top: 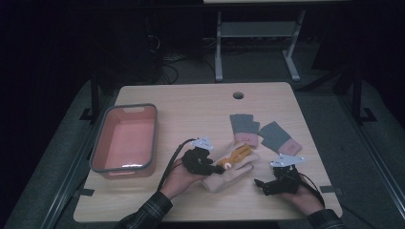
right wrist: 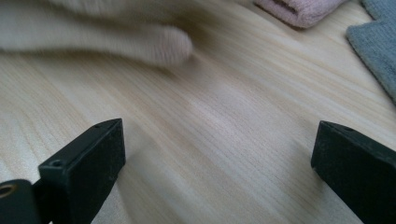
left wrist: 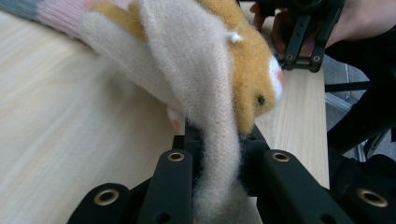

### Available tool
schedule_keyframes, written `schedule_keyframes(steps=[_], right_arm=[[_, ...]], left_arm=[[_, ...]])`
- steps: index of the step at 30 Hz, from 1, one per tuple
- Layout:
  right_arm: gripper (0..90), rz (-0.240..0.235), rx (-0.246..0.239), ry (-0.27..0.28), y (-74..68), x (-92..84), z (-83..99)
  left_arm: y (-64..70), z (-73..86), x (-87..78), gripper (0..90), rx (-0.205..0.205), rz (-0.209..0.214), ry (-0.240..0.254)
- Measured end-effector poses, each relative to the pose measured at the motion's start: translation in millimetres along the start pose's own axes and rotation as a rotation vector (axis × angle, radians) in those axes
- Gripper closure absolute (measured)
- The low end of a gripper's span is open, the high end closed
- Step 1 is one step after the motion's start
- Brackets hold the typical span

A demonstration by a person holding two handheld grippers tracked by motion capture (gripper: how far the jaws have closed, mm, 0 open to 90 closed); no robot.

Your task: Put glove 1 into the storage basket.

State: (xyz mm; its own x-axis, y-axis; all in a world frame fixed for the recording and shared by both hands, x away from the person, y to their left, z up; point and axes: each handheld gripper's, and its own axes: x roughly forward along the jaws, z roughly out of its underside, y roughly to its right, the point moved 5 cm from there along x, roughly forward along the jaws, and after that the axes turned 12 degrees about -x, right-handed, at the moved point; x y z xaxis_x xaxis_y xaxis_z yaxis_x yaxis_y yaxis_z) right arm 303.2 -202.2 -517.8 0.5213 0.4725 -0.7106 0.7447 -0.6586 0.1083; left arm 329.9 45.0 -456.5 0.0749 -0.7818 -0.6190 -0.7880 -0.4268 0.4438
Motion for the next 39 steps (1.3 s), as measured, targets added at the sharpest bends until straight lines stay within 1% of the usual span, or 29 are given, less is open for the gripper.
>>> schedule_keyframes(steps=[3, 5, 11, 12, 13, 15, 17, 19, 21, 22, 25, 27, 29, 30, 31, 32, 35, 37, 38, 39], right_arm=[[2.3, -0.002, -0.001, 0.0, 0.0, -0.1, 0.0], [2.3, -0.002, 0.0, 0.0, -0.1, -0.1, 0.0], [2.3, -0.006, -0.006, -0.001, 0.3, 0.2, -0.2], [2.3, -0.006, -0.006, 0.0, 0.2, 0.3, -0.3], [2.3, -0.006, -0.006, 0.0, 0.3, 0.3, -0.2], [2.3, -0.006, -0.003, 0.0, 0.0, 0.3, -0.4], [2.3, -0.006, -0.003, 0.001, 0.0, 0.3, -0.4], [2.3, -0.006, -0.003, 0.0, 0.1, 0.3, -0.4], [2.3, -0.006, -0.004, 0.001, 0.1, 0.4, -0.4], [2.3, -0.006, -0.004, 0.001, 0.1, 0.3, -0.4], [2.3, -0.006, -0.004, 0.001, 0.1, 0.4, -0.4], [2.3, -0.005, -0.007, 0.0, 0.3, 0.3, -0.3], [2.3, -0.006, -0.004, 0.001, 0.1, 0.3, -0.4], [2.3, -0.006, -0.004, 0.001, 0.1, 0.4, -0.4], [2.3, -0.006, -0.004, 0.001, 0.1, 0.3, -0.4], [2.3, -0.006, -0.004, 0.001, 0.1, 0.3, -0.4], [2.3, -0.006, -0.004, 0.0, 0.1, 0.3, -0.4], [2.3, -0.006, -0.004, 0.0, 0.1, 0.3, -0.4], [2.3, -0.006, -0.005, 0.001, 0.2, 0.4, -0.4], [2.3, -0.006, -0.004, 0.001, 0.1, 0.3, -0.4]], left_arm=[[-2.6, -2.7, -6.6, 78.5, -0.019, -0.008, 0.018], [-4.7, -3.9, -10.9, 78.5, -0.024, -0.013, 0.025], [-10.1, -8.5, -27.0, 78.5, -0.026, -0.043, 0.054], [-10.5, -9.2, -29.1, 78.5, -0.039, -0.041, 0.065], [-11.5, -9.5, -31.4, 78.5, -0.045, -0.043, 0.065], [-13.6, -10.9, -35.5, 78.5, -0.042, -0.051, 0.065], [-14.2, -12.6, -39.5, 78.5, -0.055, -0.053, 0.071], [-15.7, -14.8, -43.8, 78.5, -0.05, -0.059, 0.075], [-16.6, -16.2, -47.8, 78.5, -0.061, -0.059, 0.078], [-17.8, -16.9, -49.7, 78.5, -0.058, -0.068, 0.079], [-20.9, -18.1, -55.9, 78.5, -0.079, -0.075, 0.086], [-25.1, -20.1, -63.3, 78.4, -0.087, -0.093, 0.096], [-26.8, -21.6, -68.8, 78.5, -0.092, -0.104, 0.108], [-26.8, -21.6, -68.8, 78.5, -0.092, -0.104, 0.108], [-28.6, -23.1, -75.0, 78.5, -0.098, -0.108, 0.121], [-28.6, -23.1, -75.0, 78.5, -0.098, -0.108, 0.121], [-33.0, -25.7, -89.8, 78.5, -0.112, -0.123, 0.156], [-35.9, -26.3, -97.8, 78.5, -0.115, -0.136, 0.166], [-35.9, -26.3, -97.8, 78.5, -0.115, -0.136, 0.166], [-37.9, -26.7, -104.3, 78.5, -0.123, -0.146, 0.183]])
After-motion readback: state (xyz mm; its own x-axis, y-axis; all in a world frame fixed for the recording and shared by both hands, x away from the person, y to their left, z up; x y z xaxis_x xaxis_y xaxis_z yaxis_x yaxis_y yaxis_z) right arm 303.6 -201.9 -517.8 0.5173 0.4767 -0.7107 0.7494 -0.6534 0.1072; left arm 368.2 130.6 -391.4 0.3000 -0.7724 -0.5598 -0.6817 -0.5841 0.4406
